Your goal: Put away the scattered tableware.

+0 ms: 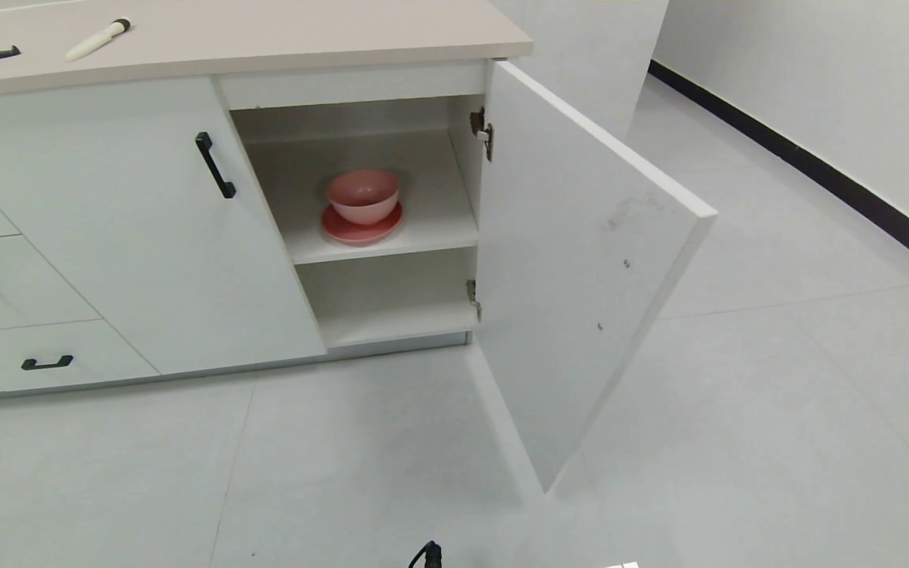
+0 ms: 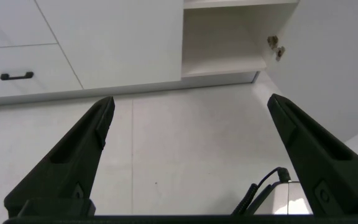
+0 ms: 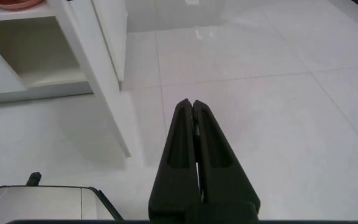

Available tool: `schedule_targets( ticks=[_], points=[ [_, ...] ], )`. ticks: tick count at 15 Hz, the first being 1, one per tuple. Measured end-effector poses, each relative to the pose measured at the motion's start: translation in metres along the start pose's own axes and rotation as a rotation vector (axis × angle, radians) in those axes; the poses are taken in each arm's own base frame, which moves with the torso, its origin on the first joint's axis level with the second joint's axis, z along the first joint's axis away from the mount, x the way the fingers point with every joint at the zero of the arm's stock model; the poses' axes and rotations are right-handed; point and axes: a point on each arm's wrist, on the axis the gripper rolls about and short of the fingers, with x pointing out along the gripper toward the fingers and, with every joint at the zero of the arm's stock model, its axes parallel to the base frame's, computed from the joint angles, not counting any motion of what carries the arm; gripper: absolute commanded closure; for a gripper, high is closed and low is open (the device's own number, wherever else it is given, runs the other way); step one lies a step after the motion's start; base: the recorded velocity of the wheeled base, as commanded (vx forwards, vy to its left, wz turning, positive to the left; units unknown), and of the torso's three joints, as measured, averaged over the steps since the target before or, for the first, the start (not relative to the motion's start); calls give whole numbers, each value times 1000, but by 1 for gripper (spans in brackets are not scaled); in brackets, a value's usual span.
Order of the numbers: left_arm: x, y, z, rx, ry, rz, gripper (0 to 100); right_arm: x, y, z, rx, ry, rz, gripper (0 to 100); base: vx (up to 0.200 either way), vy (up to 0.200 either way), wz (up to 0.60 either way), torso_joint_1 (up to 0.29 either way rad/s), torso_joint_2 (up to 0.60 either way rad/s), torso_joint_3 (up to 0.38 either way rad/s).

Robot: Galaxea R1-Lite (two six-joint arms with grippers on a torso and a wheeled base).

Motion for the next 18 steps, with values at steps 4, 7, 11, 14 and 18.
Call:
schedule_targets(
  ticks=[4, 7, 11, 14, 18],
  points=[
    [0, 0, 0, -2, 0, 2, 0, 0, 0, 0, 1, 0, 2, 100, 0, 0, 0, 0, 0, 0],
    [0, 0, 0, -5, 0, 3, 0, -6, 1, 32, 28, -252, 18, 100, 0, 0, 0, 0, 0, 0],
    [0, 0, 0, -7, 0, 3, 0, -5, 5, 66, 10, -235, 155, 100, 0, 0, 0, 0, 0, 0],
    [0, 0, 0, -7, 0, 3, 0, 20, 6, 90, -23, -101, 241, 100, 0, 0, 0, 0, 0, 0],
    [0, 0, 0, -7, 0, 3, 0, 65, 8, 109, -70, 21, 373, 100, 0, 0, 0, 0, 0, 0]
  ],
)
